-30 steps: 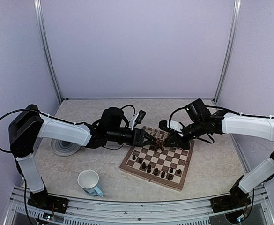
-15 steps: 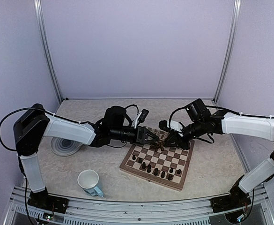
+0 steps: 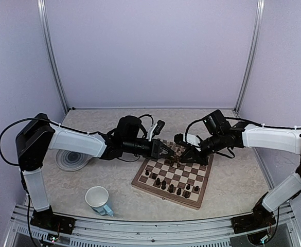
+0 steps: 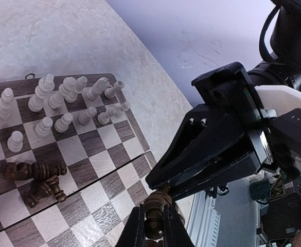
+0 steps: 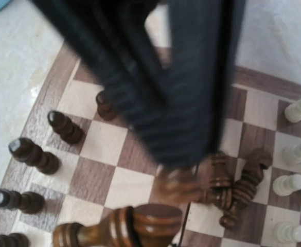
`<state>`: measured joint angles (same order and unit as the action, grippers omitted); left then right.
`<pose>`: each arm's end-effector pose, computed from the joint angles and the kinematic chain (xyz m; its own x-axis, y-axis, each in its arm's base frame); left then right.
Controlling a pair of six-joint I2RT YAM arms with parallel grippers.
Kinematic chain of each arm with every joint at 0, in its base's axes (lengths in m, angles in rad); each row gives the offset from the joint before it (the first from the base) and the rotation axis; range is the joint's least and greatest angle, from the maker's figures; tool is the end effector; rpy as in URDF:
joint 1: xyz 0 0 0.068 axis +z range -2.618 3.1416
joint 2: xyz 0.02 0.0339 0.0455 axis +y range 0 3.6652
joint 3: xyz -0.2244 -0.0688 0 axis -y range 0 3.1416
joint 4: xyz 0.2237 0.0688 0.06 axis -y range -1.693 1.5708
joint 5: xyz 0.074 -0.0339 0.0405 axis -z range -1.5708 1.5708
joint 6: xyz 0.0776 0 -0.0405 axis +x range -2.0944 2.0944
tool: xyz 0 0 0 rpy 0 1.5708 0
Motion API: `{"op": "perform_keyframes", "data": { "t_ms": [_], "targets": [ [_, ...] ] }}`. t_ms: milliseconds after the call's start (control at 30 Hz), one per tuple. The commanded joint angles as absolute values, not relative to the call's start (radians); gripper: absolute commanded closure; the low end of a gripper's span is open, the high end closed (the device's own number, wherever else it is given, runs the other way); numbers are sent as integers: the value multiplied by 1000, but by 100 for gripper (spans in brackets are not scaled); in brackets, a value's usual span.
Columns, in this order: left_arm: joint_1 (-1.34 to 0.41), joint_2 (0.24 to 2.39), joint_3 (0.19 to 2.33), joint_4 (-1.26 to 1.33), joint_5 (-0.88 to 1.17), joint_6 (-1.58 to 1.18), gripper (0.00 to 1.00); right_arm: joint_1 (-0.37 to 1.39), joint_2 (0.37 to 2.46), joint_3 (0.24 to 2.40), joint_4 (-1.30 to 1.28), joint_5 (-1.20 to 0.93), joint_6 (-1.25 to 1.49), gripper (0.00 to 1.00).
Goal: Set up the chess pieces on the board
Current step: Pick up the pawn from the chess pile, then place the pawn at f7.
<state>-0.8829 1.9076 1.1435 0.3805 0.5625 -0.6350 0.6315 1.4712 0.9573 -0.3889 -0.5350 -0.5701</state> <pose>0.2389 -0.3559 0.1616 -0.7652 0.1408 -0.6282 0.6380 0.2963 -0.7108 0.2262 0.2145 0.1686 -0.1218 -0.6643 -0.7375 -0.9841 0.1775 0.0026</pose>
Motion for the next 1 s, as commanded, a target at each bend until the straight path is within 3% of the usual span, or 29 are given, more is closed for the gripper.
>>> {"op": "perform_keyframes", "data": {
  "t_ms": [0, 300, 567, 967],
  "targets": [
    [-885, 1822, 1221, 186, 446, -465, 94, 624, 1498, 940, -391, -541, -590, 100],
    [-916, 1770, 1317, -192, 223, -201, 95, 616, 1513, 936, -387, -510, -604, 100],
    [-1004, 1859, 1482, -489, 84, -5, 96, 575, 1499, 934, -386, -496, -607, 100],
    [-1072, 2011, 1617, -634, 46, 94, 98, 530, 1474, 923, -389, -486, -602, 100]
  ]
}}
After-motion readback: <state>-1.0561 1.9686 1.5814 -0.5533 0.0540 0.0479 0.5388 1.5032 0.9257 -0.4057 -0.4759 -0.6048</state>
